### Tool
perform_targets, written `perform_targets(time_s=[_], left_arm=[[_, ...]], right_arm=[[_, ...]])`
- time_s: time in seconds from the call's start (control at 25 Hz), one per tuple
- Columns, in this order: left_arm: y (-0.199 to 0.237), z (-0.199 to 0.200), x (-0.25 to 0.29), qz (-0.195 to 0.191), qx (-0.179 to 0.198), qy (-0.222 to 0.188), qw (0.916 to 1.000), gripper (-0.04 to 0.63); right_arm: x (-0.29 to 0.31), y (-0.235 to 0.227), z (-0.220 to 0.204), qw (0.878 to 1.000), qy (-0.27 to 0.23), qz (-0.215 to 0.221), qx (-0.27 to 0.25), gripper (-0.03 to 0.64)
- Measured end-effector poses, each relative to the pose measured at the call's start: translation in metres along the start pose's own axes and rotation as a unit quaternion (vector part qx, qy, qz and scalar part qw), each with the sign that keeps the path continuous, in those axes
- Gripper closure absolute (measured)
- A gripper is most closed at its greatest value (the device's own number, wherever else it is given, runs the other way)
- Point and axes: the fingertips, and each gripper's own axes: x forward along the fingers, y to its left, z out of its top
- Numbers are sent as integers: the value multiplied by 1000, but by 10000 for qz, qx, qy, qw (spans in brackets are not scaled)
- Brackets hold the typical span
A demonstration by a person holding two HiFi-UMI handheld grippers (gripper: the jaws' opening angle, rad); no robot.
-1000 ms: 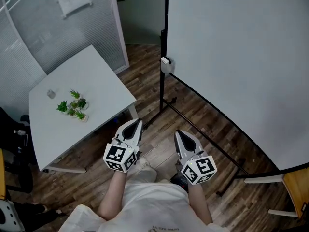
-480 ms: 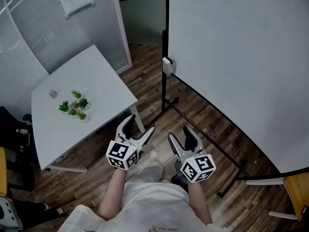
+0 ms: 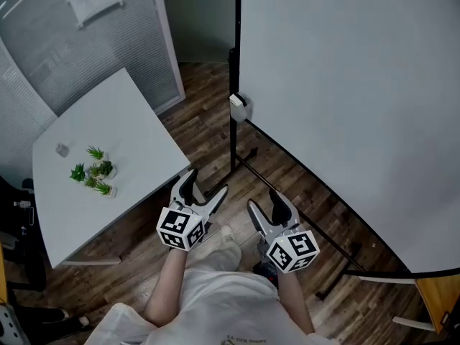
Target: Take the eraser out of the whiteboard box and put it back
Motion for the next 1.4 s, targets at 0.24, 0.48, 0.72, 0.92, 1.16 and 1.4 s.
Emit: perform_targets(time_s=[0.24, 0.48, 0.72, 0.92, 1.16, 1.4], left_arm=[[30, 15, 78, -184, 39, 112, 9998, 213], [69, 25, 140, -282, -15, 204, 9994, 218], [100, 32, 183, -334, -118, 230, 9991, 218], [120, 30, 200, -366, -244, 238, 9987, 218], [135, 31, 212, -393, -256, 206, 9987, 218], [138, 36, 221, -442, -228, 162, 9986, 218]], right_arm=[[59, -52, 25, 10000, -8, -77, 55, 339], [117, -85, 36, 9998, 112, -107, 119, 339], [164, -110, 39, 9994, 265, -147, 174, 339], [198, -116, 40, 9993, 336, -72, 144, 339], [219, -117, 45, 9995, 307, -7, 67, 339], [225, -122, 50, 9996, 262, -36, 46, 339]])
